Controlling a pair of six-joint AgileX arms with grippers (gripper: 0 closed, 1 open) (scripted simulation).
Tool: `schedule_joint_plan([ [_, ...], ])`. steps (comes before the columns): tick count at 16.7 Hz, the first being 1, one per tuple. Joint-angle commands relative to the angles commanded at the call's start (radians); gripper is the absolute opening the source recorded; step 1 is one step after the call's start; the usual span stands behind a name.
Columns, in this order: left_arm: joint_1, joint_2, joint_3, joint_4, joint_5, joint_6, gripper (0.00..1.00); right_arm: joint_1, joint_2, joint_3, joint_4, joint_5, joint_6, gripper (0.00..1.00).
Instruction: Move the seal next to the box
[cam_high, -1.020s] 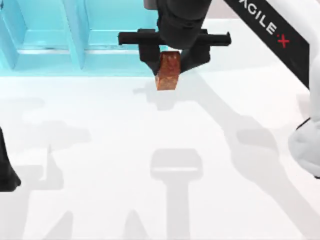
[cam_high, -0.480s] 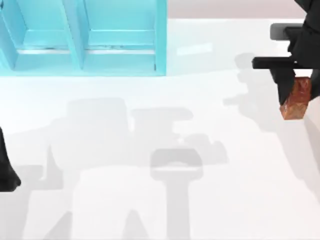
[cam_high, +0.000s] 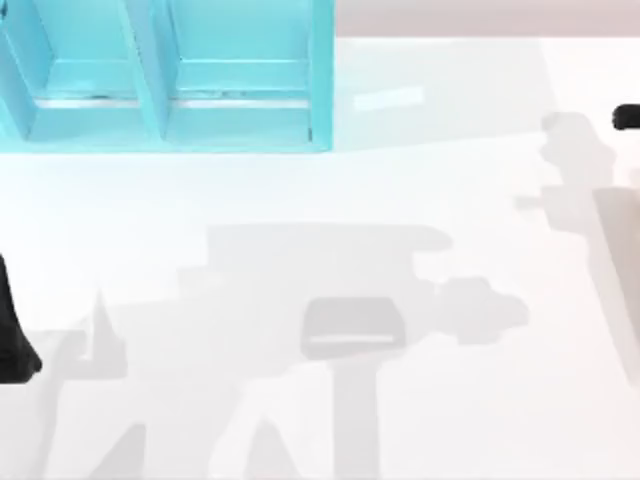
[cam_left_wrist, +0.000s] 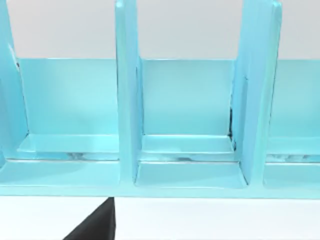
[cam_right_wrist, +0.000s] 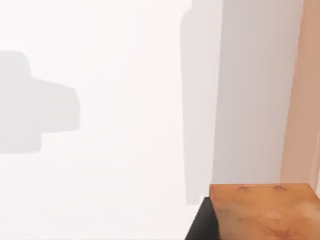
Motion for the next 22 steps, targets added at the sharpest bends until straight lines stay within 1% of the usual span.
schedule_joint_plan([
  [3,0.000,0.000,0.000,0.000,0.000,0.000,1.00,0.005,0.004,0.002,0.000,-0.001,0.003,0.00],
  [6,0.000,0.000,0.000,0.000,0.000,0.000,1.00,0.026,-0.017,-0.015,0.058,-0.013,0.016,0.00],
  [12,0.000,0.000,0.000,0.000,0.000,0.000,1.00,0.027,-0.010,-0.156,0.186,0.022,0.029,0.00],
  [15,0.000,0.000,0.000,0.000,0.000,0.000,1.00,0.015,0.007,-0.225,0.232,0.013,0.013,0.00],
  [21,0.000,0.000,0.000,0.000,0.000,0.000,1.00,0.008,0.011,-0.244,0.255,0.000,0.009,0.00],
  [22,0.000,0.000,0.000,0.000,0.000,0.000,1.00,0.008,0.011,-0.244,0.255,0.000,0.009,0.08],
])
